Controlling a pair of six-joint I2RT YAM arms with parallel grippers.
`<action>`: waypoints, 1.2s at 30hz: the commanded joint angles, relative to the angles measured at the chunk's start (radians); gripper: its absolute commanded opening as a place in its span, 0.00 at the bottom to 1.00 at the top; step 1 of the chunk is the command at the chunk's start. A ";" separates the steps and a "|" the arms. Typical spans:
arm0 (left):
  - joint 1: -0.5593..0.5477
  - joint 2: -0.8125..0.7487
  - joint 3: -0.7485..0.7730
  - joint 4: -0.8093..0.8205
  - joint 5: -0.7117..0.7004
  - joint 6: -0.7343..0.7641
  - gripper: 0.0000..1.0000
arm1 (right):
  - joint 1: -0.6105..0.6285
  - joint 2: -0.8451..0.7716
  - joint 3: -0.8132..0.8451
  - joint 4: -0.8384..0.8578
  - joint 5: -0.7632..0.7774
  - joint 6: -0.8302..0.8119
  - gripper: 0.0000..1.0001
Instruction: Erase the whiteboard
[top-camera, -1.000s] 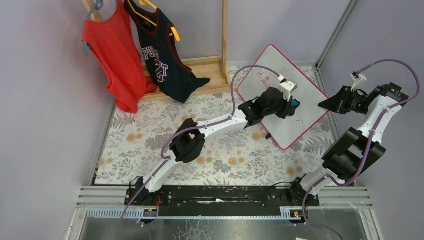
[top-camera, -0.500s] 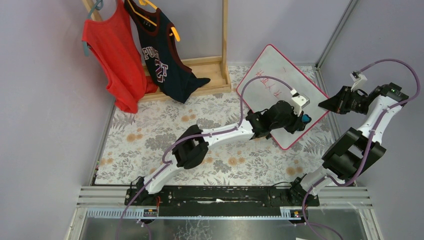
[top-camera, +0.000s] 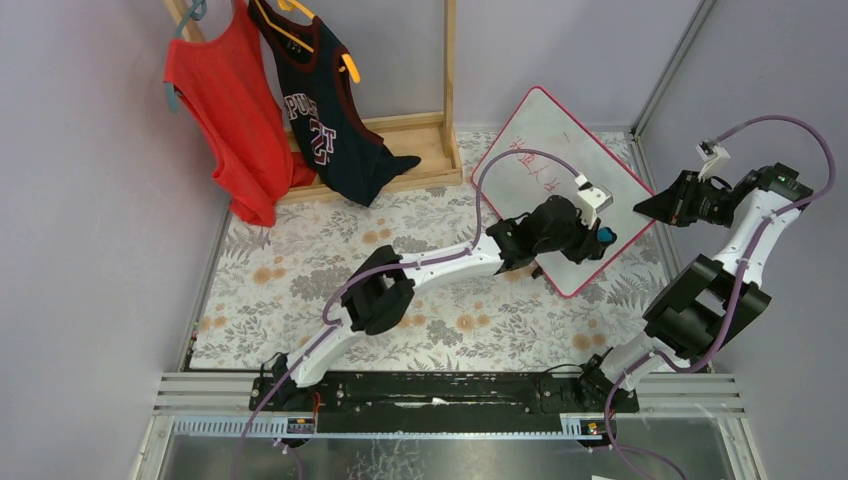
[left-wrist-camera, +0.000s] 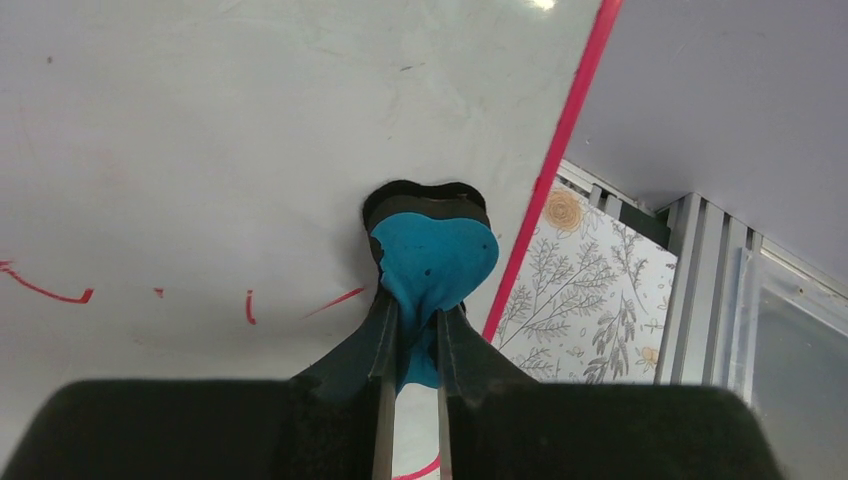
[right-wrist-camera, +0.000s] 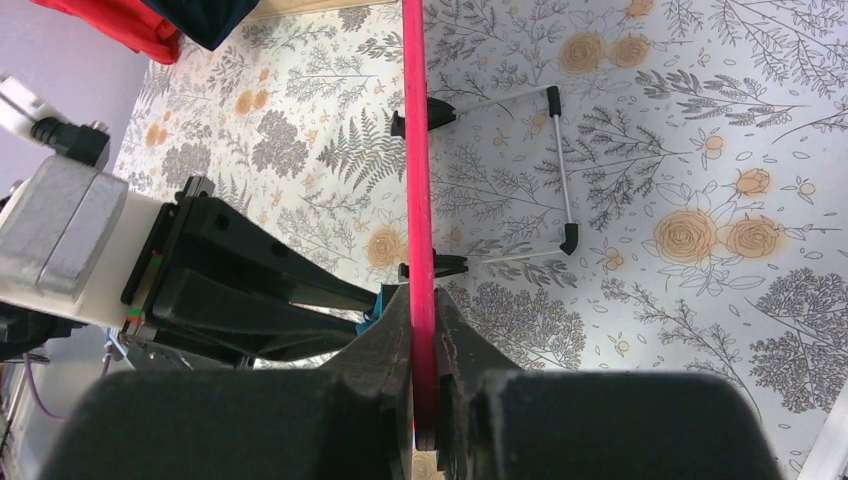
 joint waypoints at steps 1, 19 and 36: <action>0.075 0.021 -0.043 -0.102 -0.005 0.005 0.00 | 0.009 -0.023 0.038 -0.021 -0.004 -0.024 0.00; 0.152 0.001 -0.047 -0.134 0.023 -0.021 0.00 | 0.011 -0.033 0.019 -0.019 -0.013 -0.025 0.00; -0.015 -0.031 -0.052 -0.093 0.032 -0.012 0.00 | 0.010 -0.050 0.004 -0.027 -0.008 -0.043 0.00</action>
